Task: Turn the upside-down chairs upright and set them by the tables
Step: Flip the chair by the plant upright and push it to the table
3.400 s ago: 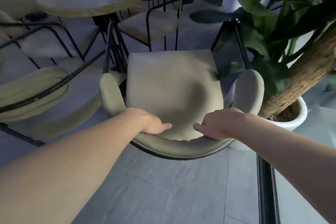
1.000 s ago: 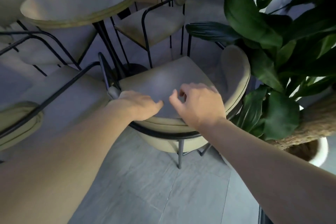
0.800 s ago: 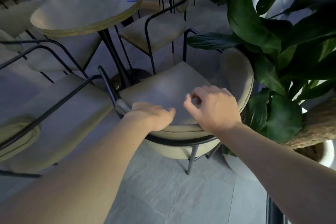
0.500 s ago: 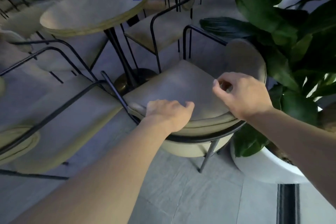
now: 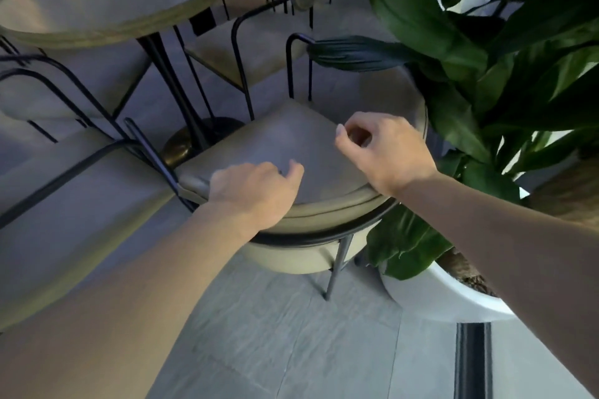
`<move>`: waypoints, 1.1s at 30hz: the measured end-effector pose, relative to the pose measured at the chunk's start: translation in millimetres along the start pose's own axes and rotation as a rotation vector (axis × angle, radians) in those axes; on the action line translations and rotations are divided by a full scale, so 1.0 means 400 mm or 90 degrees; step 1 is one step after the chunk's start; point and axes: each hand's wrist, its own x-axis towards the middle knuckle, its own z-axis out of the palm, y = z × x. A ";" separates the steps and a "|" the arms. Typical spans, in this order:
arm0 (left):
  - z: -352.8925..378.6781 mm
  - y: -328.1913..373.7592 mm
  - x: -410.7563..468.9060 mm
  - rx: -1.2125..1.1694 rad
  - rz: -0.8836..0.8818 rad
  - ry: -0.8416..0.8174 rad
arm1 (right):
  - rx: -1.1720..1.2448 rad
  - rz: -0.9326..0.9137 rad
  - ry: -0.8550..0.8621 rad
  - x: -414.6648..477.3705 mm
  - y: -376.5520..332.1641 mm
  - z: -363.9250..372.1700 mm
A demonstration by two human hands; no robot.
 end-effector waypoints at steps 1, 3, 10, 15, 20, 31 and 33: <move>0.001 -0.005 0.004 -0.023 -0.002 0.009 | 0.002 0.000 -0.003 0.006 -0.003 0.001; 0.002 -0.022 0.015 -0.048 -0.003 0.011 | 0.002 0.003 -0.010 0.018 -0.012 0.010; -0.015 -0.123 0.090 -0.046 -0.013 0.019 | 0.016 0.003 -0.013 0.095 -0.069 0.081; -0.026 -0.167 0.144 -0.069 -0.024 -0.003 | 0.015 -0.005 -0.029 0.154 -0.093 0.116; -0.033 -0.179 0.159 -0.019 0.022 -0.033 | -0.058 -0.021 -0.052 0.164 -0.100 0.115; -0.083 -0.184 0.162 -0.034 0.069 0.131 | -0.076 0.004 -0.072 0.164 -0.145 0.101; -0.085 -0.187 0.161 -0.032 0.075 0.133 | -0.070 0.021 -0.064 0.160 -0.153 0.094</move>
